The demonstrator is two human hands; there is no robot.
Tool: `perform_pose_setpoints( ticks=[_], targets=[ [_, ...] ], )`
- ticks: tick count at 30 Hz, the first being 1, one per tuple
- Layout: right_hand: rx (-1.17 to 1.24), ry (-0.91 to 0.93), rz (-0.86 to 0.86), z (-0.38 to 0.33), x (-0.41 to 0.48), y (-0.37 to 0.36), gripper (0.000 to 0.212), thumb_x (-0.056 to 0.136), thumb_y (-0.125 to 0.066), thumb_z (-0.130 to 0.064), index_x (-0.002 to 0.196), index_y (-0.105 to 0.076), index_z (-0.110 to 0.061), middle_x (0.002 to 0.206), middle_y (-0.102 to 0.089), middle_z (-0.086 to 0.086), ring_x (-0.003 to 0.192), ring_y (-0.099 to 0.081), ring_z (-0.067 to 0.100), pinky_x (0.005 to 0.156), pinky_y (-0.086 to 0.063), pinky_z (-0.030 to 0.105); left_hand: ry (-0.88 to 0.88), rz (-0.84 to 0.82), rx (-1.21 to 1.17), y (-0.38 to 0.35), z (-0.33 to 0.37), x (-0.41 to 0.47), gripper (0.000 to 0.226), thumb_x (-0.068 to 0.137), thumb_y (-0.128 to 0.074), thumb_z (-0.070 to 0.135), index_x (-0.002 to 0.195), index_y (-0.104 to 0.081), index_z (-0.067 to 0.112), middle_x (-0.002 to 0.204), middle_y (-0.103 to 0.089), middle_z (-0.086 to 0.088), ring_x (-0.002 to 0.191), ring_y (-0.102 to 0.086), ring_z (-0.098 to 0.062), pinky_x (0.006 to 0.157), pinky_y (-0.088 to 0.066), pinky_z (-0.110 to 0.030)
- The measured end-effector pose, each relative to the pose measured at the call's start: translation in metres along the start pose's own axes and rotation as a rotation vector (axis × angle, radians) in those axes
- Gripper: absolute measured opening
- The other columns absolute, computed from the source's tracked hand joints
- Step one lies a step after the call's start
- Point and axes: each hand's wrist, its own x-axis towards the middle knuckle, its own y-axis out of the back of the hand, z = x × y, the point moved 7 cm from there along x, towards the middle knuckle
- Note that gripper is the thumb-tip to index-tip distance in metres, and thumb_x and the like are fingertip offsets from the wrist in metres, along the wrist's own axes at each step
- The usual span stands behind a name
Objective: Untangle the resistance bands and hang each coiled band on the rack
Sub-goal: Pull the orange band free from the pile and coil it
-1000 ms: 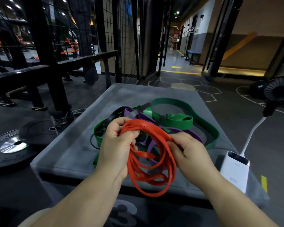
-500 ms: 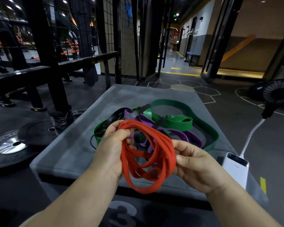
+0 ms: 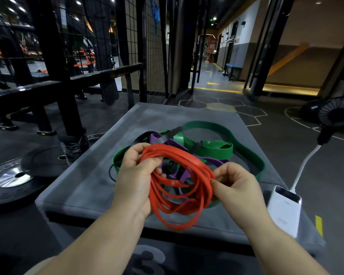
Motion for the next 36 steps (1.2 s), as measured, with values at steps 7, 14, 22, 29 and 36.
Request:
perform_pose_setpoints(
  ticks=[7,14,22,29,36],
  targets=[
    [-0.328,0.241,0.074,-0.011,-0.006,-0.003,0.032,0.079,-0.059,0.003,0.071,-0.039,-0.021,0.059,-0.043,-0.009,0.056,-0.035,0.009,0.054,-0.037,0.031,-0.053,0.023,0.035,-0.003,-0.005,-0.005,0.034,0.084,-0.052,-0.011,0.083,-0.062,0.022,0.054,-0.053,0.001,0.048,-0.049,-0.009,0.047,-0.046,-0.026],
    [-0.288,0.367,-0.456,-0.004,-0.013,-0.030,0.034,0.077,-0.063,-0.004,0.070,-0.037,-0.025,0.071,-0.046,-0.007,0.066,-0.043,0.011,0.061,-0.043,0.028,-0.055,0.043,0.098,0.003,-0.002,-0.001,0.043,0.085,-0.054,-0.006,0.073,-0.067,0.032,0.064,-0.054,0.000,0.053,-0.046,-0.010,0.048,-0.041,-0.026],
    [-0.151,0.235,-0.166,-0.005,-0.007,-0.016,0.026,0.076,-0.051,0.002,0.072,-0.039,-0.022,0.061,-0.043,0.007,0.056,-0.042,0.013,0.050,-0.044,0.033,-0.024,0.000,0.095,-0.002,0.001,-0.006,0.047,0.085,-0.053,-0.008,0.070,-0.070,0.033,0.059,-0.055,0.002,0.049,-0.045,-0.007,0.043,-0.040,-0.021],
    [0.398,-0.212,-0.593,0.021,-0.022,-0.056,0.017,0.079,-0.055,-0.001,0.078,-0.043,-0.013,0.062,-0.049,0.002,0.053,-0.050,0.012,0.054,-0.045,0.021,-0.056,-0.033,0.159,-0.004,0.009,-0.009,0.040,0.084,-0.057,-0.006,0.075,-0.070,0.030,0.063,-0.056,0.001,0.051,-0.045,-0.008,0.047,-0.039,-0.023],
    [0.137,-0.023,-0.455,0.013,-0.005,-0.027,0.042,0.073,-0.060,-0.053,0.059,-0.060,-0.013,0.059,-0.056,0.000,0.060,-0.052,0.011,0.063,-0.042,0.020,-0.119,-0.147,0.384,-0.012,0.011,-0.012,0.041,0.084,-0.063,-0.004,0.078,-0.069,0.037,0.064,-0.063,0.009,0.051,-0.050,-0.006,0.051,-0.042,-0.022]
  ],
)
